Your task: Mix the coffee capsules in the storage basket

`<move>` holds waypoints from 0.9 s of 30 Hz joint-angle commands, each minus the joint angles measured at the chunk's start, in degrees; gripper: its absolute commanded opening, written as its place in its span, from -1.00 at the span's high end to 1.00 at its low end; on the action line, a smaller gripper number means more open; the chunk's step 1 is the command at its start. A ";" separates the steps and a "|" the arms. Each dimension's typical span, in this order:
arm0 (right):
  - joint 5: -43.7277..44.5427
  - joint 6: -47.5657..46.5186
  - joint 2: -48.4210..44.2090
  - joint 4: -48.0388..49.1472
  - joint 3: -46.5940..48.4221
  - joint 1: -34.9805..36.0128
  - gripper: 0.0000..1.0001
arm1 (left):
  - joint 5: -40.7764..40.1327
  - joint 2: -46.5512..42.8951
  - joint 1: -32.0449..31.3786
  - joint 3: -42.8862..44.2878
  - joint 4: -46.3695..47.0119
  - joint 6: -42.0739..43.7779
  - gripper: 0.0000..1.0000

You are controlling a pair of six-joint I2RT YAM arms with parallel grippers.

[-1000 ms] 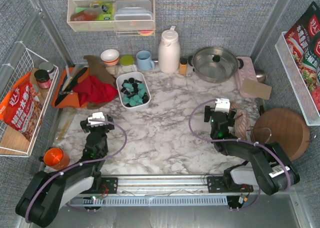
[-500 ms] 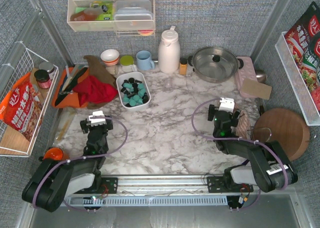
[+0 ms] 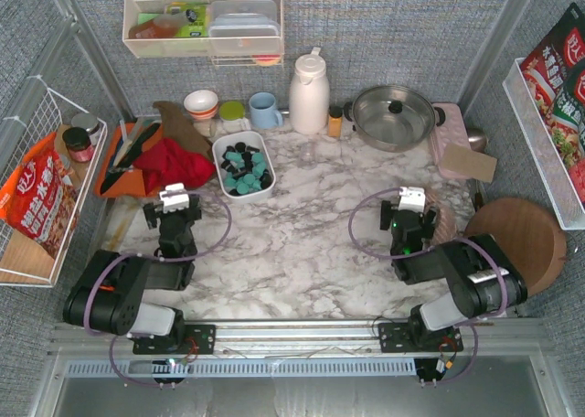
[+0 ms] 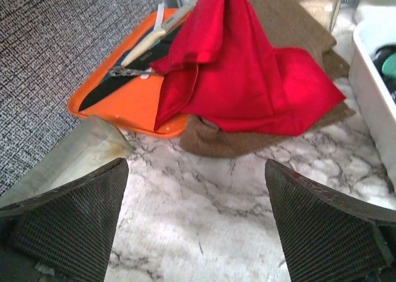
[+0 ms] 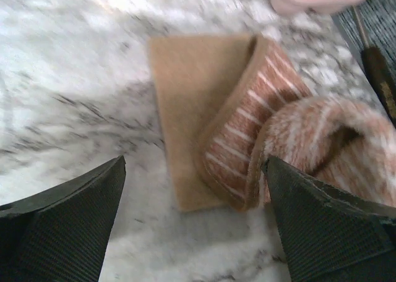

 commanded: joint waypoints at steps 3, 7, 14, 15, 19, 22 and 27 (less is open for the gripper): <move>-5.88 -1.41 -0.60 1.43 3.86 -0.15 -0.98 | 5.50 -0.94 3.49 2.17 -2.30 -3.71 -0.99; -7.82 -0.76 -0.92 -0.97 4.70 -0.95 -0.98 | 7.12 0.90 5.94 4.09 -4.28 -4.01 -0.99; -10.29 0.57 2.52 -5.24 8.46 -2.85 -0.98 | 11.74 7.19 15.59 0.43 7.13 -13.65 -0.99; -10.19 0.41 3.60 -3.51 8.45 -2.99 -0.98 | 12.64 9.75 16.51 -0.05 12.21 -13.72 -0.99; -10.34 0.89 2.53 -6.61 8.97 -3.07 -0.98 | 13.94 7.66 17.00 3.21 2.96 -14.59 -0.99; -10.87 1.09 2.60 -7.16 9.39 -3.38 -0.98 | 13.88 9.08 17.14 4.17 3.65 -14.47 -0.99; -11.72 1.57 2.47 -8.68 10.05 -3.99 -0.99 | 14.07 9.14 17.25 4.28 3.29 -14.56 -0.98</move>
